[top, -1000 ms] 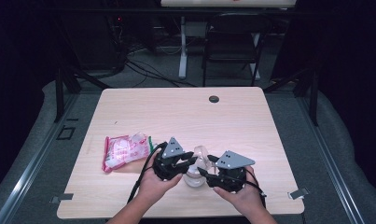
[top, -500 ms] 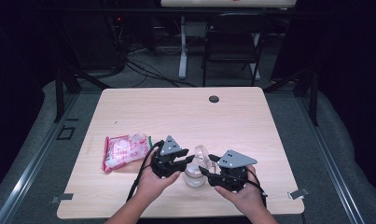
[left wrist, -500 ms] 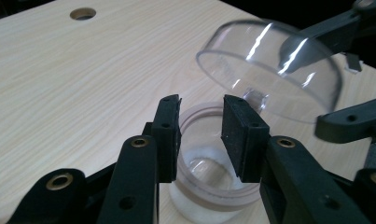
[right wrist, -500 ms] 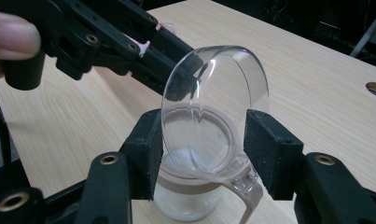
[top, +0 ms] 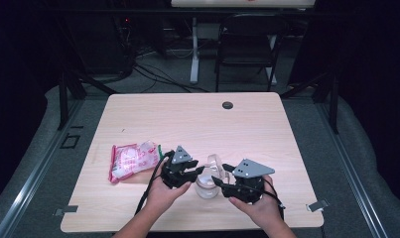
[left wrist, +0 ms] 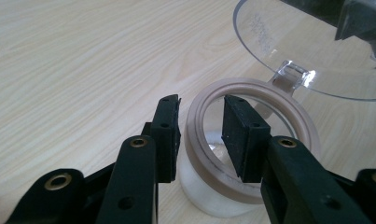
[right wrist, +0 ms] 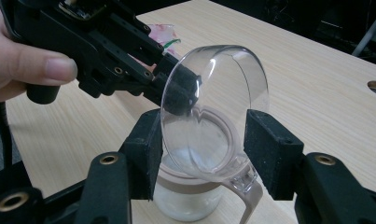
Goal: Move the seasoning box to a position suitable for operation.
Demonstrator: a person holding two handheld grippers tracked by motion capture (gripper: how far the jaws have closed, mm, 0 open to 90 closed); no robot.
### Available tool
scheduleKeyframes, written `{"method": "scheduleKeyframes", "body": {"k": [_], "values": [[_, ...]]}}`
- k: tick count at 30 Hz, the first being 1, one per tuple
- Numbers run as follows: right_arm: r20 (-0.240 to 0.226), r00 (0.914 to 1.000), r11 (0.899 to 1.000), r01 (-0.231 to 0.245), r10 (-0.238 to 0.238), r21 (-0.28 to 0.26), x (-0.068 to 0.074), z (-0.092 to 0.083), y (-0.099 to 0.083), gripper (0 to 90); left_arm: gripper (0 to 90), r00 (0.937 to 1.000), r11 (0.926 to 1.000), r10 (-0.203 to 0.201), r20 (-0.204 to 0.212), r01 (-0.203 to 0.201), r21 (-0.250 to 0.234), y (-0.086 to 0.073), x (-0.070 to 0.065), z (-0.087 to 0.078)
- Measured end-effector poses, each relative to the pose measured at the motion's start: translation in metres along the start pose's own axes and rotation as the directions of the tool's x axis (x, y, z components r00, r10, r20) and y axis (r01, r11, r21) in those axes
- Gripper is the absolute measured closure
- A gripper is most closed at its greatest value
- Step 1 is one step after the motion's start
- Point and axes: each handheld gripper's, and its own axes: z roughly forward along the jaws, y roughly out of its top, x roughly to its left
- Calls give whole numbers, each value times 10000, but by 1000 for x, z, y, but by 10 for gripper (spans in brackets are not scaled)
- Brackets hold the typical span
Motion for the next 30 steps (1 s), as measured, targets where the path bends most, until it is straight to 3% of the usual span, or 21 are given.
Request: {"method": "scheduleKeyframes", "body": {"k": [7,19,23,30], "values": [[32,10000,10000,-30,30,-35,-1,-2,0,475,735,10000,9995,79,-9,-78,290,-5,-1,7],[-87,9992,9992,-396,397,66,-12,-16,0,543,746,9999,9999,118,-49,-117,56,-8,-1,8],[-74,9975,9974,-709,710,82,-16,-20,-1,544,746,9999,9999,100,16,-100,27,-8,0,8],[62,9970,9969,-772,771,155,-20,-26,-3,538,745,9999,9999,113,88,-113,13,-9,1,8]]}}
